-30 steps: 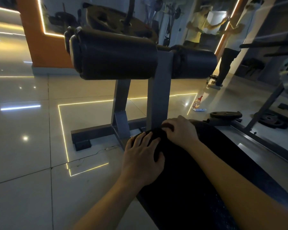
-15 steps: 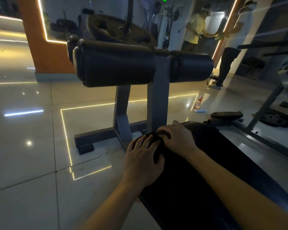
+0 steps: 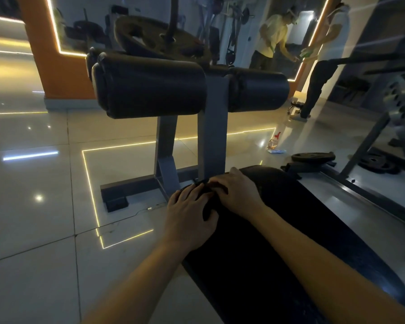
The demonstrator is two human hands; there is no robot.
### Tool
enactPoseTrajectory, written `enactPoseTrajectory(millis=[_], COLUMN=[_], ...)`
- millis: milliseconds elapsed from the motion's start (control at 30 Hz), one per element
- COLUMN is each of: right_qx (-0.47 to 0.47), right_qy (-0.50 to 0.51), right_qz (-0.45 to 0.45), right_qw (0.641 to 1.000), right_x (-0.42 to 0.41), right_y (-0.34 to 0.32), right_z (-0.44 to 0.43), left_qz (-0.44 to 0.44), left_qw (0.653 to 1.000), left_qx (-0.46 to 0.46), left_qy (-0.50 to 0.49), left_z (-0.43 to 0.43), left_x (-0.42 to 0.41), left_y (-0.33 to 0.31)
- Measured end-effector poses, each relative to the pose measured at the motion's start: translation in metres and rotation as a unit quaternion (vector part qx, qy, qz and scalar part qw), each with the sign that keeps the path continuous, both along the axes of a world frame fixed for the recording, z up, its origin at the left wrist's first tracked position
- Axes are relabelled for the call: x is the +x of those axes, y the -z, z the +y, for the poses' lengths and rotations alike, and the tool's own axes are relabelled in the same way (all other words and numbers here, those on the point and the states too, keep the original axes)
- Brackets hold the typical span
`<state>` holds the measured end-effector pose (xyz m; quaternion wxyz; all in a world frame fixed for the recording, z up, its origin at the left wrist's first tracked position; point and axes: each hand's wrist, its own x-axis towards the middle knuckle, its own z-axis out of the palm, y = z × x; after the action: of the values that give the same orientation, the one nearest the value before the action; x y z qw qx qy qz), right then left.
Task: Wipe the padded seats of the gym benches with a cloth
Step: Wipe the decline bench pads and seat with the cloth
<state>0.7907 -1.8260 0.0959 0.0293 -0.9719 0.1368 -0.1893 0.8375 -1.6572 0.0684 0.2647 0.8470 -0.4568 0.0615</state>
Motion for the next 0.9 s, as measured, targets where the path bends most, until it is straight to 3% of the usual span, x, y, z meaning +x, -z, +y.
enactPoseTrajectory(millis=[100,267,367,533,800,900], right_qx=[-0.026,0.014,0.025,0.042,-0.038,-0.024], right_qy=[-0.021,0.136,0.081,-0.016,-0.117,-0.129], right_qz=[0.023,-0.056,-0.064,-0.006,-0.019,0.011], right_qw=[0.999,0.989,0.994,0.999,0.992,0.991], right_x=[-0.006,0.011,0.016,-0.014,-0.073,-0.082], right_y=[-0.006,-0.004,0.005,0.001,0.013,0.013], right_z=[-0.014,-0.021,-0.004,0.004,0.048,0.051], left_qz=[0.005,0.013,0.019,0.103,0.239,0.275], left_qw=[1.000,1.000,1.000,0.988,0.947,0.936], left_qx=[-0.007,-0.001,-0.014,-0.113,-0.214,-0.221], left_qy=[0.000,-0.011,-0.019,-0.013,0.008,0.009], left_z=[0.001,-0.001,0.000,0.005,0.012,0.013], left_x=[-0.003,-0.003,0.000,-0.002,-0.005,-0.005], left_y=[-0.001,-0.003,0.000,0.000,-0.007,-0.008])
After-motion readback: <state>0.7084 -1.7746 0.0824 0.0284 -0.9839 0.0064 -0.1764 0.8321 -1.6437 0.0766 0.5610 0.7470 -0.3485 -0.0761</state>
